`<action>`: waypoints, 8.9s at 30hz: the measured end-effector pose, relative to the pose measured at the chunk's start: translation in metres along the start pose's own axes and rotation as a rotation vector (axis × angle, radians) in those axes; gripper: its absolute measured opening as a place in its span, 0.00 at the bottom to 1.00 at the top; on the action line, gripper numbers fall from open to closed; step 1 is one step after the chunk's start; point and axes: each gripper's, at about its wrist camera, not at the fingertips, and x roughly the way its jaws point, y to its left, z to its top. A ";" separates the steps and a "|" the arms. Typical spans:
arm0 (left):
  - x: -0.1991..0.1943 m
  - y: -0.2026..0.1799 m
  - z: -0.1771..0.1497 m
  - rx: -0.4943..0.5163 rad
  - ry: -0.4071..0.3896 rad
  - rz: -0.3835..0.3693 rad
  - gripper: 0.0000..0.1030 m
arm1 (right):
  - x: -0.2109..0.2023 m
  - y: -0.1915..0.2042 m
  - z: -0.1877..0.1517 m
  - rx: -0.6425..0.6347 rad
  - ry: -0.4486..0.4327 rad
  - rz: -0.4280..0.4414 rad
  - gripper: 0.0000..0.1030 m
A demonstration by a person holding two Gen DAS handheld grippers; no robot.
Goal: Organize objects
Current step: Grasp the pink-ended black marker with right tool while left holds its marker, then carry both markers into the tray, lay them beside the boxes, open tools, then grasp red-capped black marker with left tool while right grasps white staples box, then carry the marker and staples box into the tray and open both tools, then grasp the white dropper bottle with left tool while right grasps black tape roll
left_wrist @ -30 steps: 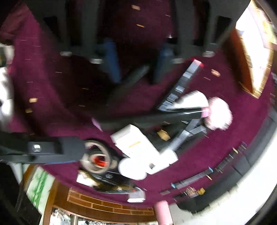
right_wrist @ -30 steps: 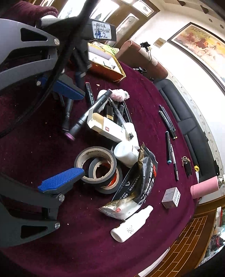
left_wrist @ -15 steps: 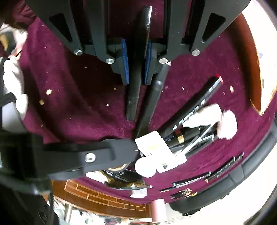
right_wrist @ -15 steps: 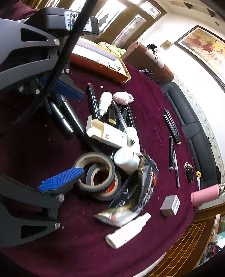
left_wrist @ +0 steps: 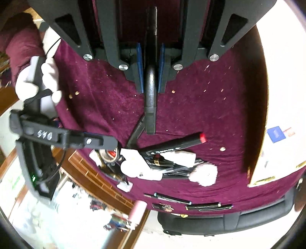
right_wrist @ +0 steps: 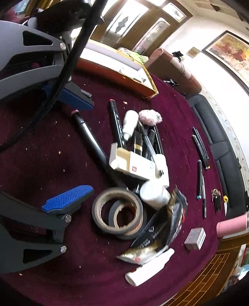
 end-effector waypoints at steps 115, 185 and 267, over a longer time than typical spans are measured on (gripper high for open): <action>-0.111 0.249 0.073 -0.463 -0.182 0.220 0.41 | 0.066 0.221 0.111 -0.152 -0.090 0.195 0.41; -0.054 0.042 0.027 -0.112 -0.192 0.162 0.11 | 0.015 0.074 0.023 -0.059 -0.023 0.066 0.28; -0.083 0.103 0.078 -0.222 -0.194 0.119 0.42 | -0.091 0.080 0.024 -0.049 -0.485 0.006 1.00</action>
